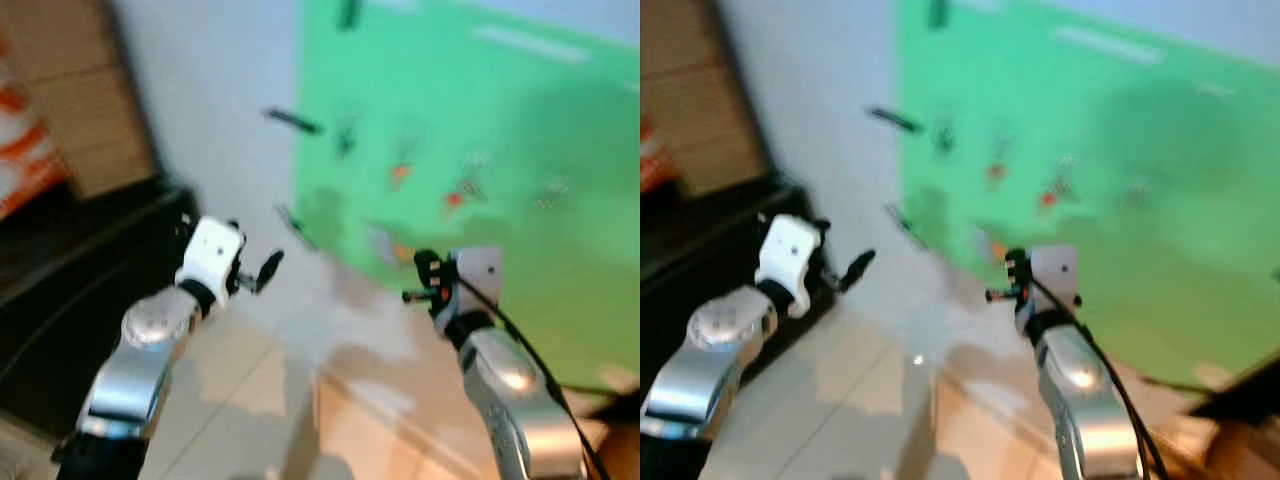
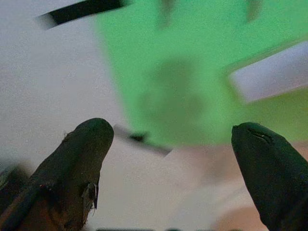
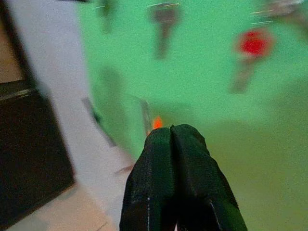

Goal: Hang keys on a hook

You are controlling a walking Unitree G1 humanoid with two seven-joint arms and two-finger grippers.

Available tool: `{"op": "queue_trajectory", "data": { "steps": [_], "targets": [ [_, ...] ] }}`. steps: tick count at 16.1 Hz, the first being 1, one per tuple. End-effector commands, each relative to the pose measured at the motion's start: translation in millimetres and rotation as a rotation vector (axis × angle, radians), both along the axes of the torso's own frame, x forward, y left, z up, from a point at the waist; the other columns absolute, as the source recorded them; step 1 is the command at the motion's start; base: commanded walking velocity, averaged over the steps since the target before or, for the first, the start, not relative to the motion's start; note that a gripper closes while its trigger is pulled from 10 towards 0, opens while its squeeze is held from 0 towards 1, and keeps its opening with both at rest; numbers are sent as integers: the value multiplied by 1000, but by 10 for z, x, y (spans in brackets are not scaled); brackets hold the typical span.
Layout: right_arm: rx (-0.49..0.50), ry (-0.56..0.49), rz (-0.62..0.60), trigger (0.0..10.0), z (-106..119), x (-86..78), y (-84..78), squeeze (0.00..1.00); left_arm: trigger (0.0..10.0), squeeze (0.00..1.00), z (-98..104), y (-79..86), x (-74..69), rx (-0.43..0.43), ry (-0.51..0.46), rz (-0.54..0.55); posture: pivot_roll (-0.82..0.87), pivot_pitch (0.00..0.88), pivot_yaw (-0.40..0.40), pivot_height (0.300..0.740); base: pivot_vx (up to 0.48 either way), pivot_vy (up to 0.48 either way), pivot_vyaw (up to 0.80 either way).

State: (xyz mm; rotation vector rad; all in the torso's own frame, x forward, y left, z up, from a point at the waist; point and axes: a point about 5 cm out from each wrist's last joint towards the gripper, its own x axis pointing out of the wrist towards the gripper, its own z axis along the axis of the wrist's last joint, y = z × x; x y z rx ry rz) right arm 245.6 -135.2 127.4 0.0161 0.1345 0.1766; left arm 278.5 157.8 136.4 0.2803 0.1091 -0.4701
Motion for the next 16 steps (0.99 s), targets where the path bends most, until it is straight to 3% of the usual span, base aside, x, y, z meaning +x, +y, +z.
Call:
{"op": "queue_trajectory", "data": {
  "steps": [1, 9, 16],
  "targets": [
    [-12, -28, 3, 10000, 52, -29, -55, 0, 10000, 82, 45, -149, -18, -23, -14, -90, -2, 0, -40, 740, 289, 0, -800],
    [-11, -49, 116, 10000, 152, -97, -54, 0, 10000, 82, 1, -295, -238, -3, 69, -402, -14, 0, -37, 740, 0, 0, -74],
    [4, -159, 164, 10000, 442, -41, -143, 0, 10000, 71, 124, -362, -372, -103, 113, -551, -11, 0, -42, 740, 0, 0, 0]
  ]
}}
